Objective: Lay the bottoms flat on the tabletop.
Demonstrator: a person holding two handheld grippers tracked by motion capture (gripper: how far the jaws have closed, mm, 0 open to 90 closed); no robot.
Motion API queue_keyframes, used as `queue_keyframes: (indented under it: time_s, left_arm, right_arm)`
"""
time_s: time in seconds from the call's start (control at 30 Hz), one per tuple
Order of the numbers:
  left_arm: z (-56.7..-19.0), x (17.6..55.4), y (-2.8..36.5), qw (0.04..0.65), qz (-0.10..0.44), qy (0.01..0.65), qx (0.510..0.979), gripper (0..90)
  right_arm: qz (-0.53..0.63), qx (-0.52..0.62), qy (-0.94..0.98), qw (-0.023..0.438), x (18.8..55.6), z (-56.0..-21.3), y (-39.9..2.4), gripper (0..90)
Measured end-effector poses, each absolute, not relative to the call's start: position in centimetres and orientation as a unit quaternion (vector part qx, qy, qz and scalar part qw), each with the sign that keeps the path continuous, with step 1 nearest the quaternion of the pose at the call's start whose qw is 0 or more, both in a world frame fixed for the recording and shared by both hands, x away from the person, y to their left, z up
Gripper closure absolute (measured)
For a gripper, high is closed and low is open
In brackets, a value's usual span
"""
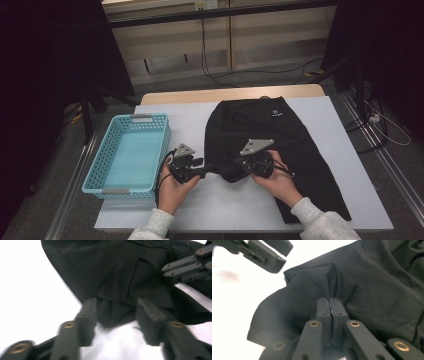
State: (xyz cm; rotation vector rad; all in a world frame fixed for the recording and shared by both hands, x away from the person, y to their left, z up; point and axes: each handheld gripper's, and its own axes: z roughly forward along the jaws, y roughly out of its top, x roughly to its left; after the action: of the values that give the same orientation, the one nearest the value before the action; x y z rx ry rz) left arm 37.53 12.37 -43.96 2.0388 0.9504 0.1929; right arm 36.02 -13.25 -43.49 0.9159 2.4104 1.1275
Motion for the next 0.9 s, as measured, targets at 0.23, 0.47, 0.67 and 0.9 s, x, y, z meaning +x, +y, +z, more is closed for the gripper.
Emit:
queue_keyframes:
  time_s: [0.23,0.47,0.67,0.9]
  left_arm:
    - [-44.3,37.6,11.8,0.424,0.064,0.376,0.821,65.6]
    - [-44.7,37.6,10.4,0.419,0.054,0.357,0.833,62.7]
    - [-45.6,37.9,9.8,0.400,0.063,0.352,0.844,59.7]
    - [-45.9,38.5,8.7,0.396,0.097,0.344,0.846,64.2]
  right_arm:
    - [0.414,0.367,0.819,0.153,35.9,-42.9,-16.7,88.8]
    - [0.389,0.393,0.821,0.142,35.7,-43.8,-18.5,88.7]
    - [0.373,0.393,0.827,0.150,35.4,-44.1,-18.7,88.4]
    - [0.379,0.392,0.825,0.147,35.2,-44.0,-18.9,88.5]
